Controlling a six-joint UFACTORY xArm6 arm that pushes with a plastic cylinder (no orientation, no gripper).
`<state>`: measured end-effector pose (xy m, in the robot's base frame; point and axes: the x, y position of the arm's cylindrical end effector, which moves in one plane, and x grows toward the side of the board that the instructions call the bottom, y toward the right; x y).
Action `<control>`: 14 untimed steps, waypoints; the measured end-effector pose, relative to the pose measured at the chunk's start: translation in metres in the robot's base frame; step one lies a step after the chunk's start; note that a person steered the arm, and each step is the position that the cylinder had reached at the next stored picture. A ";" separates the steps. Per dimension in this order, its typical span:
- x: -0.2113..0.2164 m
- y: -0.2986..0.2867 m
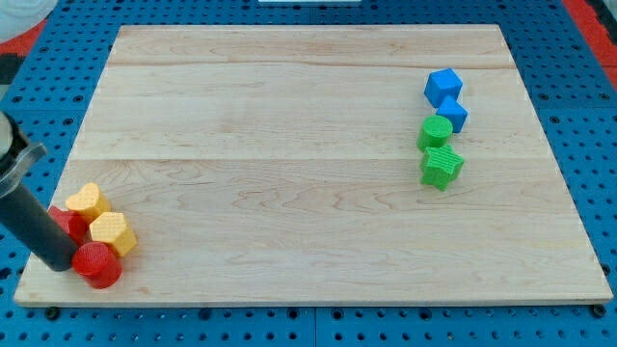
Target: Push red circle below green star
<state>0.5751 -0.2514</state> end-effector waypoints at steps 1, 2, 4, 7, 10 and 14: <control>-0.012 0.016; -0.011 0.012; 0.022 -0.019; 0.026 0.095; 0.034 0.081; -0.008 0.219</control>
<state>0.5669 -0.0329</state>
